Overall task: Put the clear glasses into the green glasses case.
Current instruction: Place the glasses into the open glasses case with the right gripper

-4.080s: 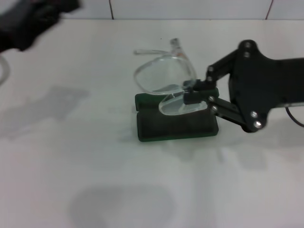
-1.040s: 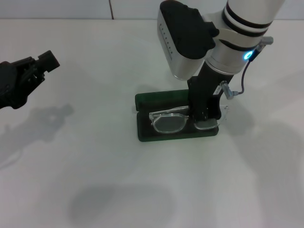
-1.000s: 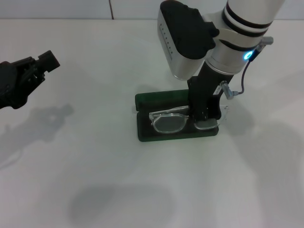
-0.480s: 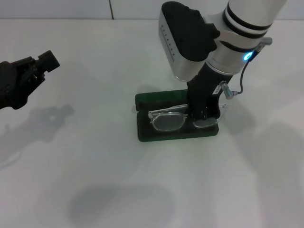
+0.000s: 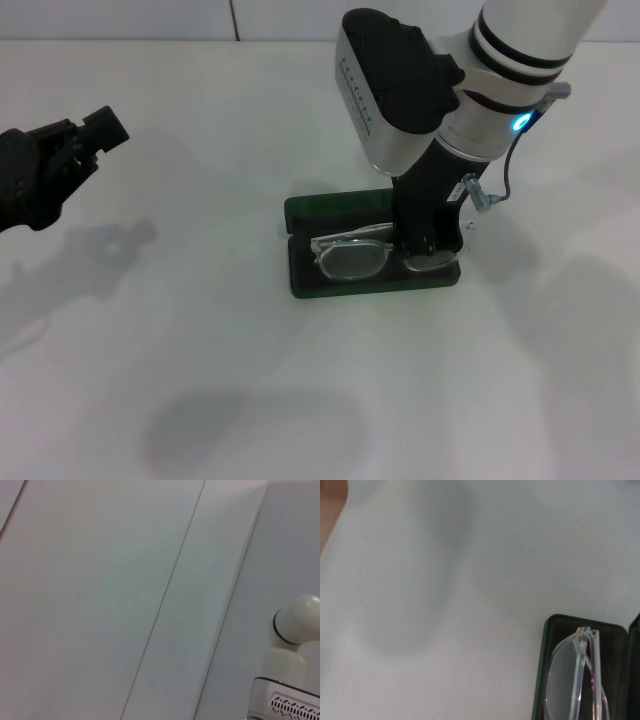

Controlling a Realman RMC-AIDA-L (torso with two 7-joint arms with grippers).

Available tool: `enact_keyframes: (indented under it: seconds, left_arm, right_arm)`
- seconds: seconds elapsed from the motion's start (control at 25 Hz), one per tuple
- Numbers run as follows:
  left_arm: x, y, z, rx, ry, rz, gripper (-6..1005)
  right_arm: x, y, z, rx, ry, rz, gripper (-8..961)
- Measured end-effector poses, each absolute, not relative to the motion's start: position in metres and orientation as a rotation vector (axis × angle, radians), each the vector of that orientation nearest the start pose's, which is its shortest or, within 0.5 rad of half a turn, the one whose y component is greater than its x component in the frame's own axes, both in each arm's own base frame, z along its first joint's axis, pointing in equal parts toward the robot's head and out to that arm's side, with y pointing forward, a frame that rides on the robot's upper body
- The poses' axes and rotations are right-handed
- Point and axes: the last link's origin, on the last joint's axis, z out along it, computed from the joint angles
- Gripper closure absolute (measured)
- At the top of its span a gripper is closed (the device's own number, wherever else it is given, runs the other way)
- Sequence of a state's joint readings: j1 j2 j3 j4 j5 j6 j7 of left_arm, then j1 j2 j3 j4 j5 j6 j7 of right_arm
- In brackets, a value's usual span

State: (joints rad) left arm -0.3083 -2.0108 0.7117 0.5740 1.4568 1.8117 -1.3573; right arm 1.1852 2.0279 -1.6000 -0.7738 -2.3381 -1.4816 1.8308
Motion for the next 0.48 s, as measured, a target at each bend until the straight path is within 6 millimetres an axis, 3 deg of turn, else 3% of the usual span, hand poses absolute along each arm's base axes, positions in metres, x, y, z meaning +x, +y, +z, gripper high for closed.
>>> enact_keyframes:
  seconds: [0.48]
  left_arm:
    - [-0.2839, 0.2735, 0.061, -2.342, -0.654, -1.348, 943]
  right_arm:
    - [0.0747, 0.3899, -0.0703, -3.101, -0.426, -0.79, 896]
